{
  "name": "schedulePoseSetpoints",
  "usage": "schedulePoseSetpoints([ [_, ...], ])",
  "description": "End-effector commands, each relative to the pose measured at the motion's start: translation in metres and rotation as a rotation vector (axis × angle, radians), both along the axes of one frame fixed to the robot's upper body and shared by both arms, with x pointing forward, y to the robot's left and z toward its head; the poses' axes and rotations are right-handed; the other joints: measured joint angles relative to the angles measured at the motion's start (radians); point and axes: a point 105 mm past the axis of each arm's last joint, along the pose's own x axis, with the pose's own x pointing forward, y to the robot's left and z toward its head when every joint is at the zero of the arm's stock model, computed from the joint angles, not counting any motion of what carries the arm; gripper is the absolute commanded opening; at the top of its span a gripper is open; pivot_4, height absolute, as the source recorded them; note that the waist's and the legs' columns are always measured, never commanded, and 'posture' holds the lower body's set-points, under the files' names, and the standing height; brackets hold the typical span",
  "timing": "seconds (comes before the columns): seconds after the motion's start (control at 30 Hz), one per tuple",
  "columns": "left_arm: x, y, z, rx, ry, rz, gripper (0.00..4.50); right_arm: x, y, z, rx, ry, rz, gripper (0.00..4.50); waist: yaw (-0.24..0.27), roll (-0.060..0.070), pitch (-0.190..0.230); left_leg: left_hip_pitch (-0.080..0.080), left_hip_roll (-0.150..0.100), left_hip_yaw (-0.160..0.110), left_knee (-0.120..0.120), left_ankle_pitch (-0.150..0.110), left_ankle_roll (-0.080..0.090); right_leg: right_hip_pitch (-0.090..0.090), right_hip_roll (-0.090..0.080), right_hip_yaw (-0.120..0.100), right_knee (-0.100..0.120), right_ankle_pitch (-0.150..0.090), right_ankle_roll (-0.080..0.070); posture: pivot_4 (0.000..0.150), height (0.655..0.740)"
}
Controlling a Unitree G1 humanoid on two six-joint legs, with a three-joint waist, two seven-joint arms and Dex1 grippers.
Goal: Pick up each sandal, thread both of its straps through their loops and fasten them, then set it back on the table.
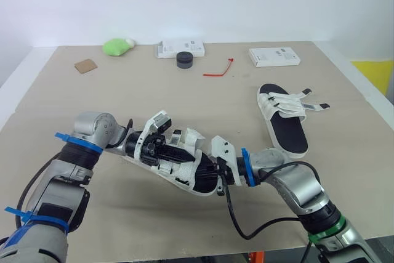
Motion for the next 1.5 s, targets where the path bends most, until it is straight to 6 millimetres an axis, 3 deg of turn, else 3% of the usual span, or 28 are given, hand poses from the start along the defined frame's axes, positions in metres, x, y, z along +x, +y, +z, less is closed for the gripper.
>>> schedulePoseSetpoints([
  [0.03,-0.007,0.000,-0.023,0.118,0.010,-0.015,0.04,-0.008,-0.001,-0.022,-0.059,0.074,0.004,0.00,0.000,0.000,0.000,0.000,0.000,0.000,0.000,0.000,0.000,0.000,0.000,0.000,0.000,0.000,0.000,0.150,0.7400],
  [0.37,0.032,-0.008,-0.046,0.213,-0.170,0.136,0.04,-0.009,0.002,-0.022,-0.051,0.072,0.003,0.00,0.013,0.003,-0.012,0.004,-0.001,0.000,0.000,0.000,0.000,0.004,-0.001,0.000,0.000,0.000,0.000,0.150,0.7400],
  [0.7,0.005,-0.002,-0.044,0.192,-0.301,-0.052,0.04,-0.008,0.000,-0.022,-0.050,0.074,-0.005,0.00,0.012,0.005,-0.018,0.005,-0.001,0.002,-0.002,0.001,0.002,0.004,0.000,0.003,0.000,0.000,0.000,0.150,0.7400],
  [1.0,0.006,0.003,-0.046,0.172,-0.457,-0.092,0.04,-0.007,0.001,-0.022,-0.045,0.073,0.000,0.00,0.001,0.004,-0.018,0.005,-0.001,0.001,-0.006,-0.004,0.011,0.002,0.001,0.003,0.000,-0.006,-0.004,0.150,0.7400],
  [1.3,0.019,-0.010,-0.020,-0.001,-0.638,-0.021,0.04,-0.008,0.002,-0.023,-0.042,0.079,0.002,0.00,0.006,0.004,-0.018,0.005,-0.001,0.002,-0.003,-0.004,0.011,0.003,0.000,0.002,0.000,-0.004,-0.002,0.150,0.7400],
  [1.5,0.009,-0.009,-0.008,-0.063,-0.588,-0.075,0.04,-0.008,0.001,-0.024,-0.044,0.082,-0.003,0.00,0.005,0.004,-0.018,0.004,-0.001,0.002,-0.003,-0.004,0.011,0.003,0.000,0.002,0.000,-0.003,-0.001,0.150,0.7400],
])
